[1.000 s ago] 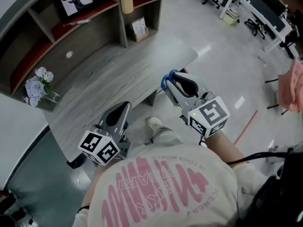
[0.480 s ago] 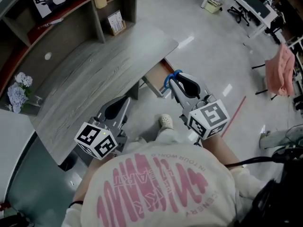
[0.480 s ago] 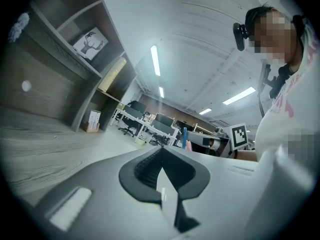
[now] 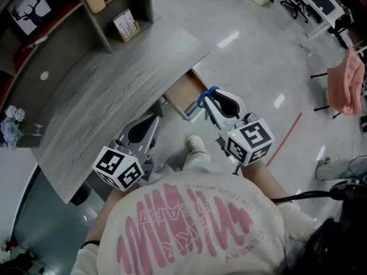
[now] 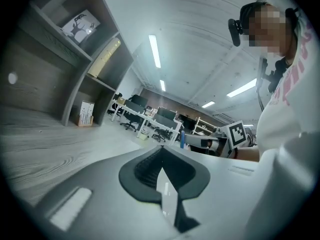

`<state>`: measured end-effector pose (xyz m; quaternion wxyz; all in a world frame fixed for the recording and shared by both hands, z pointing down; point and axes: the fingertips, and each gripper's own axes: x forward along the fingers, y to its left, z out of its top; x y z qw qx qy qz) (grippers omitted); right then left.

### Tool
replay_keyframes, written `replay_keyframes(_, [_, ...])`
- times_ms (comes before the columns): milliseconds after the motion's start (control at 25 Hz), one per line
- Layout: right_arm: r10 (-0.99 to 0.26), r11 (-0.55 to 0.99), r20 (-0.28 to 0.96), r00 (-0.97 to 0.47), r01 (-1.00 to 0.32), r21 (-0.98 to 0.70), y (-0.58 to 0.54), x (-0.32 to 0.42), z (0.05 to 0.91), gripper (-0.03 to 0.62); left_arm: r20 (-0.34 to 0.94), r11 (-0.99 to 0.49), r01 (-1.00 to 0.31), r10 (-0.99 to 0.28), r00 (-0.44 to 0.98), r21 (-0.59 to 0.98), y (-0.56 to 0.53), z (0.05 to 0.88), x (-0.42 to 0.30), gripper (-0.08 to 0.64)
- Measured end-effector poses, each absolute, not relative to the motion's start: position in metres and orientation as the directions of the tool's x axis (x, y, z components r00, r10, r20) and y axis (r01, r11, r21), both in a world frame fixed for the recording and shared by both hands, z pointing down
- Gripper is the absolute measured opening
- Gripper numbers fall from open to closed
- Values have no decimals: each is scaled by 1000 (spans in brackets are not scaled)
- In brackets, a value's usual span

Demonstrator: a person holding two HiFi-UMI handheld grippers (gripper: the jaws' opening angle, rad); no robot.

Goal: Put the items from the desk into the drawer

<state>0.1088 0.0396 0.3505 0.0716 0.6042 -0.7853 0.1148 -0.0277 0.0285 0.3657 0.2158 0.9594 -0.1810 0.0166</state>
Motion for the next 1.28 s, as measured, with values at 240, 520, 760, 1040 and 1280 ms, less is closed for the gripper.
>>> replay_keyframes(240, [-893, 297, 294, -342, -937, -186, 7, 145, 381, 75, 172, -800, -430, -396, 902, 419, 7, 382, 11, 20])
replay_keyframes(520, [-815, 375, 368, -448, -891, -256, -36, 166, 425, 75, 246, -724, -533, -474, 845, 438, -23, 404, 36, 20])
replay_keyframes(760, [-732, 441, 435, -524, -851, -284, -68, 175, 460, 75, 270, -692, -586, -521, 810, 421, -50, 416, 57, 20])
replay_keyframes(1040, [-640, 492, 491, -590, -807, -328, -85, 177, 496, 74, 252, -651, -641, -595, 764, 406, -69, 432, 68, 20])
replay_keyframes(1280, [-547, 510, 542, -638, -767, -388, -90, 173, 531, 75, 331, -615, -651, -562, 758, 446, -61, 458, 85, 20])
